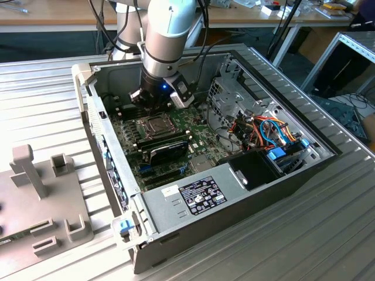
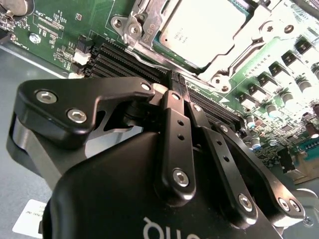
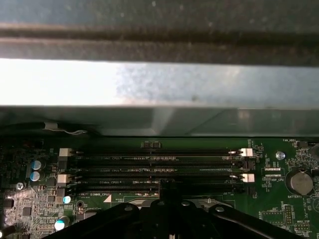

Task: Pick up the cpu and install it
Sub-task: 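Install the first cpu locking lever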

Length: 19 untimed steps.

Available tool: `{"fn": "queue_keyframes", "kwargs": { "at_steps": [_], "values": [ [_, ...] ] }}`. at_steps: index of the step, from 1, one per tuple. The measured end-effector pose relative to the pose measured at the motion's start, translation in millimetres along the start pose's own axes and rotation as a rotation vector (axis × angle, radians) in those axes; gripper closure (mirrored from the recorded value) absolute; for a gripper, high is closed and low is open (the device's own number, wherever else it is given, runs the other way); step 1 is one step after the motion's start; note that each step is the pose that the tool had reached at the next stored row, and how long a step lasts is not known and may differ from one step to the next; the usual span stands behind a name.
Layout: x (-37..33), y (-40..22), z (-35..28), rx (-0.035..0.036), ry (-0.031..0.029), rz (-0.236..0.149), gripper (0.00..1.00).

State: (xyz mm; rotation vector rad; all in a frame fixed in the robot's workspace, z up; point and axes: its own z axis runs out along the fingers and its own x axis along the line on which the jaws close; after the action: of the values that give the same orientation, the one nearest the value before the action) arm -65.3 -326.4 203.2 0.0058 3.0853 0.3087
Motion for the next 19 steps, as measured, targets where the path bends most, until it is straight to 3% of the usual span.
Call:
{"fn": "queue_keyframes", "kwargs": {
  "at_steps": [9, 19],
  "values": [
    [0.2, -0.9, 5.3, 0.0003, 0.0002, 0.0, 0.89],
    [0.0, 1.8, 4.4, -0.0009, -0.0005, 0.0, 0.89]
  ]
}}
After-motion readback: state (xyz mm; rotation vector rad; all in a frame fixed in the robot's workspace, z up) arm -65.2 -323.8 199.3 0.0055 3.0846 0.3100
